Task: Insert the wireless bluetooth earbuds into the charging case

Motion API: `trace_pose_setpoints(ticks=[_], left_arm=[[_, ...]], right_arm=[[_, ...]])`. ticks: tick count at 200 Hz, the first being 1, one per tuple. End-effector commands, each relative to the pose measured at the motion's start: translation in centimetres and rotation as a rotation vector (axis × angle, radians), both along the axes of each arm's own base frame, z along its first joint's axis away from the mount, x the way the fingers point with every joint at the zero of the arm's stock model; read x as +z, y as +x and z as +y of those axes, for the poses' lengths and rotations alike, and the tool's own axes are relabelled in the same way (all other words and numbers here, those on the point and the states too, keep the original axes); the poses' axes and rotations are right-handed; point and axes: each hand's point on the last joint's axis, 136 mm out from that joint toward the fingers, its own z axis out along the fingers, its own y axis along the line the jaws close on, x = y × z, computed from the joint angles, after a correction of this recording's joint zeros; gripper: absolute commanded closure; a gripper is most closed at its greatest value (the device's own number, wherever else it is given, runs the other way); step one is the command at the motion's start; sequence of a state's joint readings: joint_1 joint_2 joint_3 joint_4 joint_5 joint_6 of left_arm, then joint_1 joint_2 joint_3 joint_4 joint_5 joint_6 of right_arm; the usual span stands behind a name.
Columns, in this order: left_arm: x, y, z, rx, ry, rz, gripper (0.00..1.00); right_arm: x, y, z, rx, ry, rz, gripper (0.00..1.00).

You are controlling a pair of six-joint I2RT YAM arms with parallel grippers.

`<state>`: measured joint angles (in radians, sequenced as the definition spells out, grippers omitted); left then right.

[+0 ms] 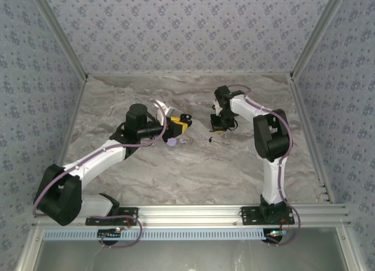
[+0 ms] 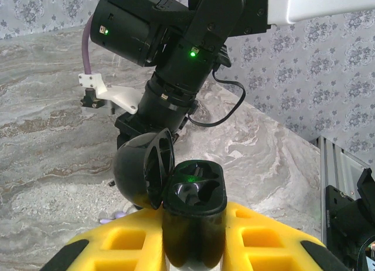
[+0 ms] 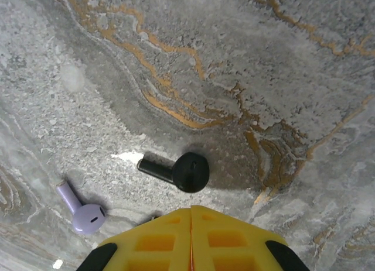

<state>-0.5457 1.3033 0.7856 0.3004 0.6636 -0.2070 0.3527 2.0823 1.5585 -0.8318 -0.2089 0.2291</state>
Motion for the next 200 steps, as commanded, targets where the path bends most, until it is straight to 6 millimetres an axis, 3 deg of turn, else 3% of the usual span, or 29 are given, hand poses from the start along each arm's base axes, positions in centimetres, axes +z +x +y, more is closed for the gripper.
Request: trace_pose_setpoints(ticks=[1,93,200], left_arm=[[1.2,-0.2,-0.1,-0.008,-0.01,-0.037,0.78],[0.9,-0.1,-0.1,-0.007,0.0,-0.036,0.78],[1.1,0.0,-0.1,-0.003,0.0,-0.04,0.78]], right_arm=[[-0.8,0.6,-0.8,-0.04,-0.031,0.015,0.9],[-1.7,2.3,-0.5,-0.039,-0.037,0.015,0.9],[0.1,3.3,0.6,-0.013,0.039,-0.018,0.82]])
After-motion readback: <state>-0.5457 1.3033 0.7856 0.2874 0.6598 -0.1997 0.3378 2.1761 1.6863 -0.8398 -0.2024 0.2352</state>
